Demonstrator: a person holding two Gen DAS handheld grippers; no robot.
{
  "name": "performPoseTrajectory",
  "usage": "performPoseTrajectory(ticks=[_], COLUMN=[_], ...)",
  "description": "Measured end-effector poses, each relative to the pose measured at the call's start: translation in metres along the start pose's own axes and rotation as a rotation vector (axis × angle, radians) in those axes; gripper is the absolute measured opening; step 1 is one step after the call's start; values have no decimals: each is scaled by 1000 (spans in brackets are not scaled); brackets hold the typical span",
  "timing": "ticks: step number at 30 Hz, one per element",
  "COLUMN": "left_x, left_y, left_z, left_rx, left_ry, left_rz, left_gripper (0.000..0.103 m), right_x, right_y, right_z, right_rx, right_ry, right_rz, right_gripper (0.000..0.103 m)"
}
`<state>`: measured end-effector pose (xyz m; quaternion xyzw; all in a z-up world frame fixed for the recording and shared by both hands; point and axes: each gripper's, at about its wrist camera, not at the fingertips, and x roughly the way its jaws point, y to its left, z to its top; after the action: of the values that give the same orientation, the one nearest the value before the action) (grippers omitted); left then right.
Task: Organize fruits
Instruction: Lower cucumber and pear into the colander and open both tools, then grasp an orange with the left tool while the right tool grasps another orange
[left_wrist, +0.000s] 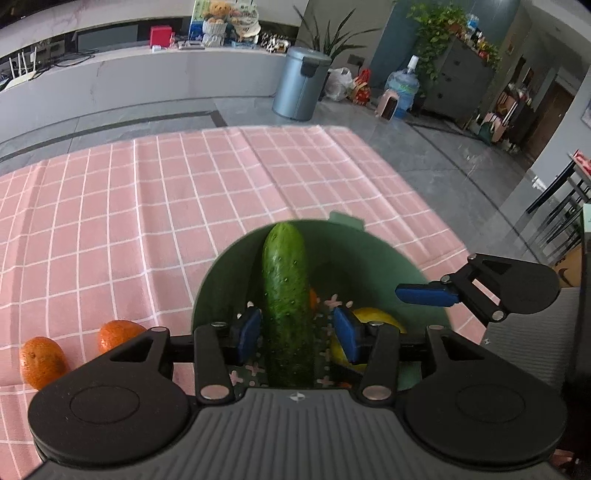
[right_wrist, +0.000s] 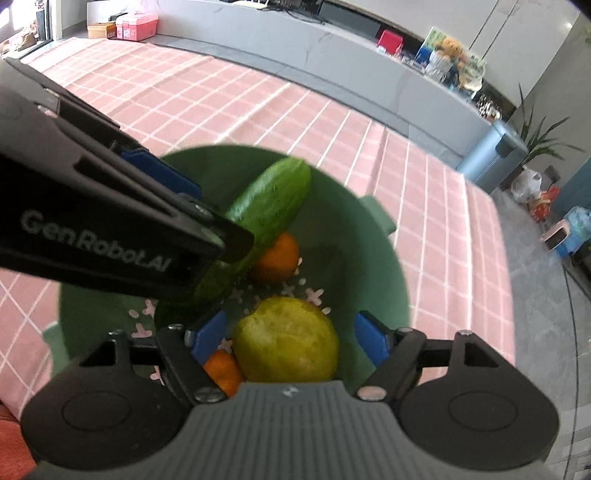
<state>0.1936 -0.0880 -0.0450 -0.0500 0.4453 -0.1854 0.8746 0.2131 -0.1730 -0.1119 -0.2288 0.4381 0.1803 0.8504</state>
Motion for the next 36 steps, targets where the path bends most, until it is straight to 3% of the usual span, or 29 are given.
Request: performPoseTrajectory(ticks=[4, 9, 20, 30, 36], left_x=[-29, -69, -137, -157, -148], left_y=[-2, -4, 28, 89, 118], left_z=[2, -1, -22, -45, -56], left_rx=[27, 74, 64, -16, -68], left_ry=[-49, -114, -210, -227, -202], left_rz=[13, 40, 78, 69, 81], left_gripper=[55, 55, 55, 55, 55], right_x=[-22, -52, -96, -98, -88], right_y=[5, 11, 65, 110, 135], right_z=[4, 4, 4, 12, 21], right_rx=[-5, 92, 284, 352, 286], right_ry=[-48, -135, -304, -364, -368], right_rz=[-64, -91, -3, 80, 100], right_gripper=[74, 74, 74, 73, 63])
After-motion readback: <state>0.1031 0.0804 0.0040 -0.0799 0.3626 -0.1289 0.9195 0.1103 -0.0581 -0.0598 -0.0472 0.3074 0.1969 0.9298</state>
